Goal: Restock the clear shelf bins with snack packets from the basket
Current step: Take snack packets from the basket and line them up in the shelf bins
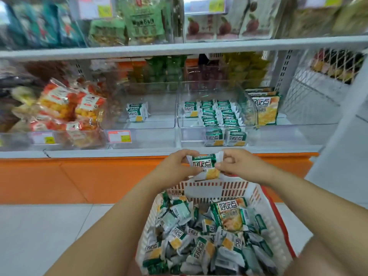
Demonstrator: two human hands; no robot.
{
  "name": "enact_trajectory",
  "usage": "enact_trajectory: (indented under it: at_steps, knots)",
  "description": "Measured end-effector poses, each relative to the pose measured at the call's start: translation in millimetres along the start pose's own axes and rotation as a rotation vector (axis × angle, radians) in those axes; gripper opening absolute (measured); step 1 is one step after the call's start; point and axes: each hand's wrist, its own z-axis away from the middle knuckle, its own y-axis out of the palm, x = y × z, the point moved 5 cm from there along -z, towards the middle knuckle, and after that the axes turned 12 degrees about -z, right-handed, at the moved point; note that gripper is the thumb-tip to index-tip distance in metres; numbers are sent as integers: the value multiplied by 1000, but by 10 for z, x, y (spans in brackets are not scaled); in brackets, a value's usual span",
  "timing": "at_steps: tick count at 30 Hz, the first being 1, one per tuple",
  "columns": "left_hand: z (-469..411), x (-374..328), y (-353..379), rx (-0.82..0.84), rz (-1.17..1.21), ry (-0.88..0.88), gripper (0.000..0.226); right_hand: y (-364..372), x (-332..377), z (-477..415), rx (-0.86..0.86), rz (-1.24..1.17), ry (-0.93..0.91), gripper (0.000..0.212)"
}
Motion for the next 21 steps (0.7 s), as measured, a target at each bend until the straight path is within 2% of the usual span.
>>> enact_trajectory:
  at_steps: [2,4,7,11,14,16,19,21]
  knots:
    - [14,-102,-138,-98,43,37,45,-55,180,16,-66,89,-40,39]
    - [-27,-195,-258,-191,27,77,46,-96,423,-25,-137,226,-158,50]
    - [-142,-283,-387,-292,33,153,49,-117,740,-178,-194,405,-306,36]
    - [-368,-236,-576,-447,97,187,43,-234,913,-573,-246,535,-341,28]
    - [-604,-123,-811,-632,98,146,36,-454,917,-990,-402,458,-329,24]
    - [-743,-12,-925,-700,88,104,36,-555,812,-1351,-493,370,-288,23]
    - [-946,200,-950,-700,148,33,35,-658,579,-1895,-561,308,-230,25]
    - [-1041,303,-915,-693,166,-5,34,-682,444,-2219,-545,303,-197,25]
